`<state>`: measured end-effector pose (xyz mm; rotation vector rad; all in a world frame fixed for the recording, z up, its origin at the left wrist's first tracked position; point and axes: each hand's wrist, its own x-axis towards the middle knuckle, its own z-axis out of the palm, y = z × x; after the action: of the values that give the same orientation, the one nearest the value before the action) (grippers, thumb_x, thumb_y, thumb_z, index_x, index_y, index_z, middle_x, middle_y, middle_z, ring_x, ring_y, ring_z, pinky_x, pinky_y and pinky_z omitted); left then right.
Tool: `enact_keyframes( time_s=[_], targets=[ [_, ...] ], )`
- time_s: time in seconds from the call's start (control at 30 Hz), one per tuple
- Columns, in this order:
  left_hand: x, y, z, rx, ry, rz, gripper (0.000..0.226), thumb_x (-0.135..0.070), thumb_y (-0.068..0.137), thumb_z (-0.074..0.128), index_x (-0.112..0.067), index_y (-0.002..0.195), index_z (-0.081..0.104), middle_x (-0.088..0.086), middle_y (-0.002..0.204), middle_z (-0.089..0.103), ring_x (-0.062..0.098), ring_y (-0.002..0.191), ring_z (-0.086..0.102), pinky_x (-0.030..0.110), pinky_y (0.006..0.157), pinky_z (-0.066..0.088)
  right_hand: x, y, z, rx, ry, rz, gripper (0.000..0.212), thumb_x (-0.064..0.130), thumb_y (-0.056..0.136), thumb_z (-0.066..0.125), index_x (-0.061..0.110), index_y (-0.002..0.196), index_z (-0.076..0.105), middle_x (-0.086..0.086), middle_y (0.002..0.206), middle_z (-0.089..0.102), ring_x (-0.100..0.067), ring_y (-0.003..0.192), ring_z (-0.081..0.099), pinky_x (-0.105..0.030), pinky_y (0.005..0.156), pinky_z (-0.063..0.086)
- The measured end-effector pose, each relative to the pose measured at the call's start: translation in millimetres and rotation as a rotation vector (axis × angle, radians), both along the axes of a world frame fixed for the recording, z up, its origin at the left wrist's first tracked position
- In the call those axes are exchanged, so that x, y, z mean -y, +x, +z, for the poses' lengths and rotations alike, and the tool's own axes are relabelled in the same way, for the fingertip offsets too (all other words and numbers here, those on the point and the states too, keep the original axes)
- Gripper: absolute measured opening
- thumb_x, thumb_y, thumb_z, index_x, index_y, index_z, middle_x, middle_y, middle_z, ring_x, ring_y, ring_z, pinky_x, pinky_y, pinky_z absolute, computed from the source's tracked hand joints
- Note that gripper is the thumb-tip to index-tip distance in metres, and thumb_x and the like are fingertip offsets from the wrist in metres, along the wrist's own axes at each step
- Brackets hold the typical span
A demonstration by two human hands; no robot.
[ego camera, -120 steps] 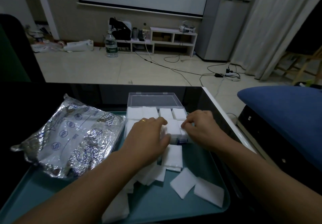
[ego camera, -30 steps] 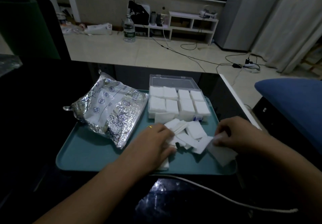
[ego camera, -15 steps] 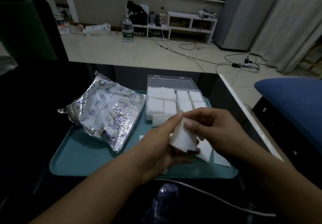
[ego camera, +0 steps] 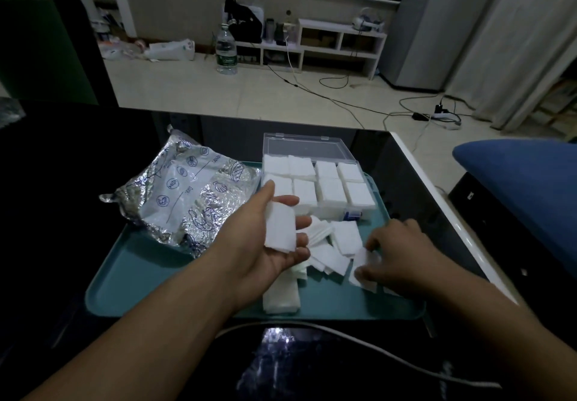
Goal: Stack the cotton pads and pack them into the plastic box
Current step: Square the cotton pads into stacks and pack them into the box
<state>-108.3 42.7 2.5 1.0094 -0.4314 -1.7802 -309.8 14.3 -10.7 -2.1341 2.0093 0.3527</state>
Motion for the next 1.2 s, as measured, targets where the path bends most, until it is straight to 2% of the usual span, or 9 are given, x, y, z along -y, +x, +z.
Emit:
enact_keyframes(
  time_s=[0.13,0.33,0.5,0.6,0.67,0.8,0.9,1.0,1.2],
  targets=[
    [-1.9,0.7,-3.6,-0.005,0.01,0.012,0.051,-0.049,0.102,0.037,-0.004,0.112,0.059,0.017,0.077,0.062,0.022,0.053,0.05,0.028,0.047,0.045,0.8,3.1,-0.3,0.025,-0.044,-0.023,0.026,0.047,0.082,0.069,0.024,0.094,0.069,-0.003,0.113,0.056,-0.023,0.11,0.046,-0.033,0.089,0.043],
    [-3.4,-4.9,-1.9,0.002,0.025,-0.002,0.053,-0.046,0.103,0.033,-0.002,0.108,0.062,0.017,0.075,0.063,0.023,0.056,0.054,0.027,0.051,0.044,-5.8,-6.2,47.7,0.761,-0.001,-0.047,0.007,0.019,0.088,0.067,0.021,0.082,0.07,0.004,0.068,0.068,0.001,0.057,0.059,-0.012,0.055,0.045],
    [-5.6,-16.8,-4.8,-0.051,0.001,-0.078,0.058,-0.047,0.103,0.027,-0.002,0.112,0.061,0.019,0.092,0.072,0.03,0.075,0.067,0.038,0.068,0.055,-22.0,29.3,45.5,1.182,-0.066,-0.026,0.006,0.01,0.086,0.069,0.015,0.086,0.073,0.002,0.074,0.073,0.0,0.063,0.065,-0.011,0.057,0.048],
    [-8.3,-21.4,-5.0,-0.054,-0.03,-0.147,0.057,-0.048,0.103,0.026,-0.007,0.109,0.065,0.014,0.096,0.075,0.03,0.077,0.071,0.041,0.072,0.058,-14.0,49.8,22.1,1.076,-0.146,0.0,0.006,0.018,0.086,0.071,0.019,0.091,0.074,0.002,0.084,0.071,-0.009,0.077,0.068,-0.029,0.065,0.058],
    [-7.7,-20.2,-4.2,-0.054,-0.029,-0.139,0.05,-0.045,0.104,0.029,-0.009,0.107,0.064,0.011,0.083,0.073,0.025,0.063,0.069,0.033,0.057,0.056,-7.3,55.1,11.9,0.938,-0.25,0.088,0.013,0.032,0.086,0.068,0.027,0.097,0.074,0.012,0.092,0.067,-0.007,0.089,0.064,-0.037,0.078,0.057],
    [0.2,-7.5,-4.3,0.034,0.015,-0.016,0.042,-0.046,0.101,0.036,-0.014,0.113,0.061,0.01,0.073,0.061,0.018,0.051,0.047,0.024,0.047,0.04,-3.4,39.8,23.0,0.696,-0.475,0.127,0.019,0.035,0.092,0.057,0.025,0.103,0.069,0.007,0.097,0.061,-0.007,0.09,0.057,-0.029,0.082,0.049],
    [2.5,2.5,-0.2,0.019,0.02,0.058,0.052,-0.054,0.1,0.034,-0.011,0.109,0.06,0.015,0.081,0.06,0.019,0.055,0.047,0.025,0.048,0.042,-5.3,12.9,25.9,0.255,-0.233,0.076,0.025,0.044,0.089,0.058,0.02,0.089,0.068,0.004,0.085,0.065,-0.015,0.079,0.062,-0.034,0.076,0.053],
    [2.9,6.1,0.9,-0.009,0.012,0.082,0.051,-0.049,0.103,0.031,-0.008,0.108,0.06,0.017,0.081,0.061,0.02,0.058,0.046,0.029,0.054,0.041,-19.0,6.3,20.1,-0.037,0.077,-0.006,0.049,0.064,0.082,0.06,0.022,0.106,0.06,0.0,0.105,0.064,-0.017,0.094,0.061,-0.033,0.084,0.052],
    [-0.2,1.4,-4.1,0.042,0.001,0.05,0.046,-0.04,0.105,0.032,-0.008,0.11,0.065,0.016,0.088,0.065,0.02,0.06,0.052,0.032,0.057,0.048,-26.7,18.5,6.2,0.023,0.134,-0.001,0.053,0.049,0.073,0.076,0.021,0.111,0.053,-0.002,0.114,0.06,-0.02,0.103,0.058,-0.028,0.082,0.049]
  ],
)
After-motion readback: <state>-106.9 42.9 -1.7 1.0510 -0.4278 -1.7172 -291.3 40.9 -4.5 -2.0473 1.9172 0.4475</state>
